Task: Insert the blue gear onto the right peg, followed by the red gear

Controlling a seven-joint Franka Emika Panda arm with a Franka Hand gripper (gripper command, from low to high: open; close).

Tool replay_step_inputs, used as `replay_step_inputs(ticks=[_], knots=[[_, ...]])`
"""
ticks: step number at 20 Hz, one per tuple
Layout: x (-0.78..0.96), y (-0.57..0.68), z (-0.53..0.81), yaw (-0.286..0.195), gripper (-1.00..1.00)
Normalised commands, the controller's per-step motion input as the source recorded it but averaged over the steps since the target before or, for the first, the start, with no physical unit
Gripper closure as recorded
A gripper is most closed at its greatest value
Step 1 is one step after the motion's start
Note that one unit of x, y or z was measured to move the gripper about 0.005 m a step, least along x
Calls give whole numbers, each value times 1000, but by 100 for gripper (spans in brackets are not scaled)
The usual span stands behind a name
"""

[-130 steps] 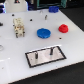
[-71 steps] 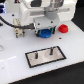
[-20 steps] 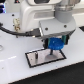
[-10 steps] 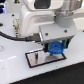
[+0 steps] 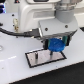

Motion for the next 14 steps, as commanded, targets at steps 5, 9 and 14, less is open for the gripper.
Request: replay_step_inputs(ticks=[5,9,14], knots=[[61,-5,-17,0,100],[9,62,-121,0,100],[3,-50,-372,0,100]])
